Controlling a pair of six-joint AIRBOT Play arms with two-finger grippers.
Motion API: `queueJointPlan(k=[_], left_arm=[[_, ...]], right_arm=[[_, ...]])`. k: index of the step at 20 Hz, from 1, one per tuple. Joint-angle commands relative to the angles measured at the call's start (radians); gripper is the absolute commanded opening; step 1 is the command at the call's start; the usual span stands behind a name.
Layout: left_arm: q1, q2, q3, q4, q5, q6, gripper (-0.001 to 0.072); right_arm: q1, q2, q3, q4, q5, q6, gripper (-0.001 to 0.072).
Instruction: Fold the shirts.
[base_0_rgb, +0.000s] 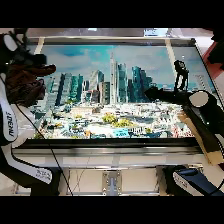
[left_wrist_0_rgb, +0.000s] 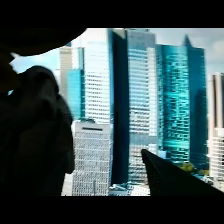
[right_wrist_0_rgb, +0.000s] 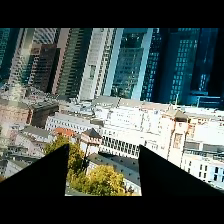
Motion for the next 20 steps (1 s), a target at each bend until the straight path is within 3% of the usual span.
queueJointPlan(k=[1,9,13,16,20], left_arm=[[0.211,-0.011,-0.019,0.064,-0.061,-0.119,0.0666],[0.650,-0.037,-0.051,0.054,-0.092,-0.181,0.0665],[0.814,-0.105,-0.056,-0.141,-0.064,-0.186,0.0665],[0.874,-0.189,-0.056,-0.238,-0.082,-0.136,0.0665],[0.885,-0.287,-0.056,-0.257,-0.055,-0.131,0.0665]], right_arm=[[0.001,0.000,0.000,-0.059,0.004,0.000,0.0500],[0.001,0.000,0.000,-0.064,0.003,0.003,0.0500],[0.001,0.000,0.000,-0.064,0.003,0.053,0.0500],[0.001,0.000,0.000,-0.064,0.002,0.071,0.0500],[0.001,0.000,0.000,-0.061,0.000,0.123,0.0500]])
